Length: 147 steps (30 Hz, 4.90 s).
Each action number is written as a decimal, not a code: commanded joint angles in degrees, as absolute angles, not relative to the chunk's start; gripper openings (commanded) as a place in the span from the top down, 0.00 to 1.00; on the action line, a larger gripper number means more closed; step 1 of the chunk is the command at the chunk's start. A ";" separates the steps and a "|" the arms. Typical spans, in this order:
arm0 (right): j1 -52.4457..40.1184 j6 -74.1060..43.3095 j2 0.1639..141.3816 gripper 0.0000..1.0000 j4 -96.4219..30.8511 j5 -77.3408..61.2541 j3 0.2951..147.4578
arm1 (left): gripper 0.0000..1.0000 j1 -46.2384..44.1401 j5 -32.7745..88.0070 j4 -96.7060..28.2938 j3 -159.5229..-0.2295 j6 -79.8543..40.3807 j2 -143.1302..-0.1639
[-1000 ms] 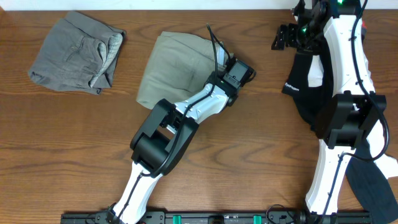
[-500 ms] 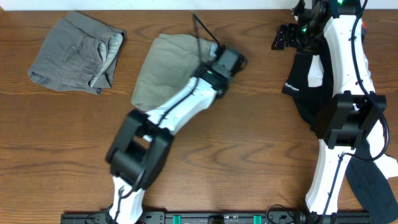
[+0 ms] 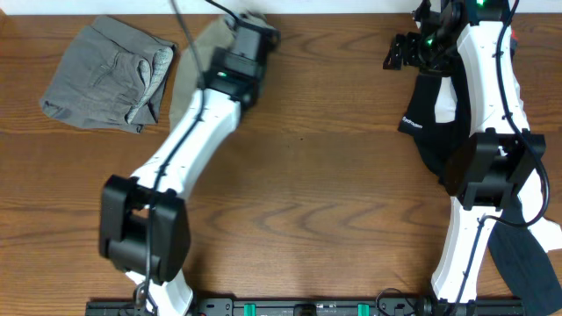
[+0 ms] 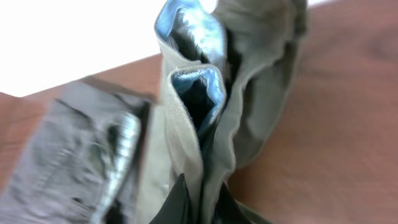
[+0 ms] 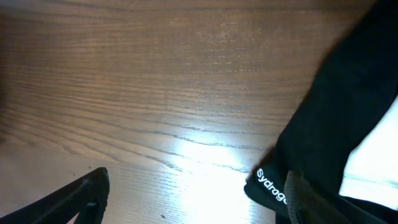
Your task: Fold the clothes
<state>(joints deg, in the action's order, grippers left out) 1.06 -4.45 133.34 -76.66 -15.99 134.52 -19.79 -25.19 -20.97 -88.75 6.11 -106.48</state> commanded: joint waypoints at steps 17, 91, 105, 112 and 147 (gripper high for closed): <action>-0.03 -3.81 132.29 0.11 -75.90 -16.95 135.15 | 0.94 -0.95 -18.72 -1.54 -93.78 31.70 -92.84; -3.84 -5.06 132.29 0.09 -74.65 -16.91 135.15 | 0.02 -7.40 -11.46 -14.72 -93.56 2.26 -128.57; -3.84 -5.08 132.29 0.10 -75.16 -16.91 135.15 | 0.02 -6.48 -12.71 -17.80 -92.20 2.92 -128.62; -3.84 -5.08 132.29 0.11 -75.22 -16.91 135.15 | 0.14 -6.46 -12.69 -17.76 -91.50 2.90 -130.76; -4.40 -5.06 132.29 0.10 -75.31 -16.93 135.15 | 0.94 -0.78 -12.71 -15.77 -92.55 9.45 -101.27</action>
<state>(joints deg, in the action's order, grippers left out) -3.40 -4.95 133.34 -75.20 -16.51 134.52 -2.42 -12.43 -16.12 -91.68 7.99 -103.83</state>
